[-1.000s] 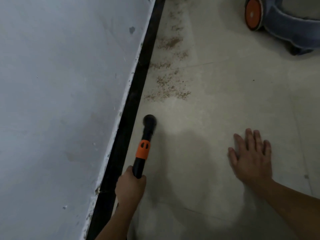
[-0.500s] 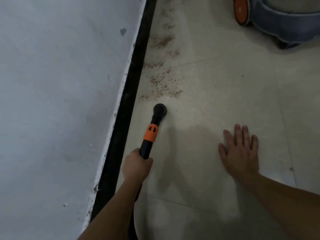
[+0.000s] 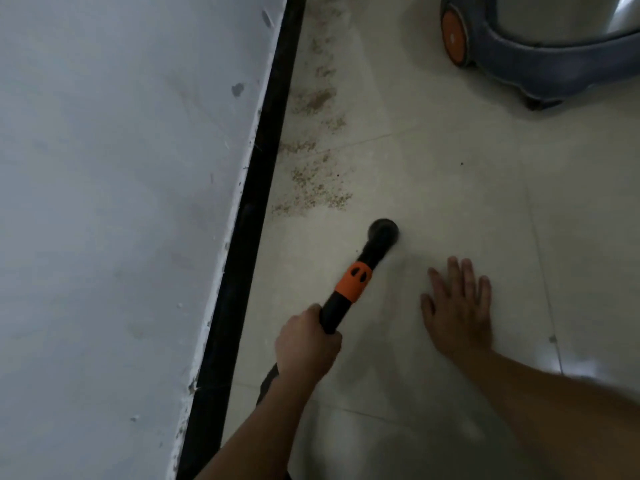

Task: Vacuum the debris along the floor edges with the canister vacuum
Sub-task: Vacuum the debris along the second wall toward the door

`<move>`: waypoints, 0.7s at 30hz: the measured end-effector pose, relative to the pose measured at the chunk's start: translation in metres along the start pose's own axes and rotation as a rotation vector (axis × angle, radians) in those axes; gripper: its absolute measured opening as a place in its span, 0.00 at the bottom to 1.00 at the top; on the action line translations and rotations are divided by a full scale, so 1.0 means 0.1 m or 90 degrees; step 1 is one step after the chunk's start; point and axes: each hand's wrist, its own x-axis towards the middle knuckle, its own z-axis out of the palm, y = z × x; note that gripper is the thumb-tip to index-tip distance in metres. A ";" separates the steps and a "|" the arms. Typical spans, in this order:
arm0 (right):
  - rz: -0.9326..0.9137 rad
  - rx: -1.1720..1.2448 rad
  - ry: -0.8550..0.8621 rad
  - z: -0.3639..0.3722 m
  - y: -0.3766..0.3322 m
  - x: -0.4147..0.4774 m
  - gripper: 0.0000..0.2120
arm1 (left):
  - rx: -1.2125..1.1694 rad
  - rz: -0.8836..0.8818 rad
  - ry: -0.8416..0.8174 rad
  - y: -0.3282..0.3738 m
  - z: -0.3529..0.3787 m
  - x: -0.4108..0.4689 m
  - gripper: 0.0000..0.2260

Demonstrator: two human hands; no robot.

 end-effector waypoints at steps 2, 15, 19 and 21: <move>-0.005 -0.008 0.008 0.03 0.01 -0.02 0.26 | -0.048 -0.066 0.016 0.03 -0.02 0.27 0.09; 0.020 -0.065 -0.025 0.02 -0.03 -0.02 0.30 | -0.185 0.206 -0.075 0.86 0.48 1.17 0.10; 0.024 -0.074 -0.032 0.04 -0.01 -0.02 0.29 | -0.180 0.260 -0.080 1.17 0.35 1.63 0.10; 0.029 -0.070 -0.028 0.05 -0.01 -0.01 0.28 | -0.170 0.267 -0.068 1.21 0.28 1.83 0.11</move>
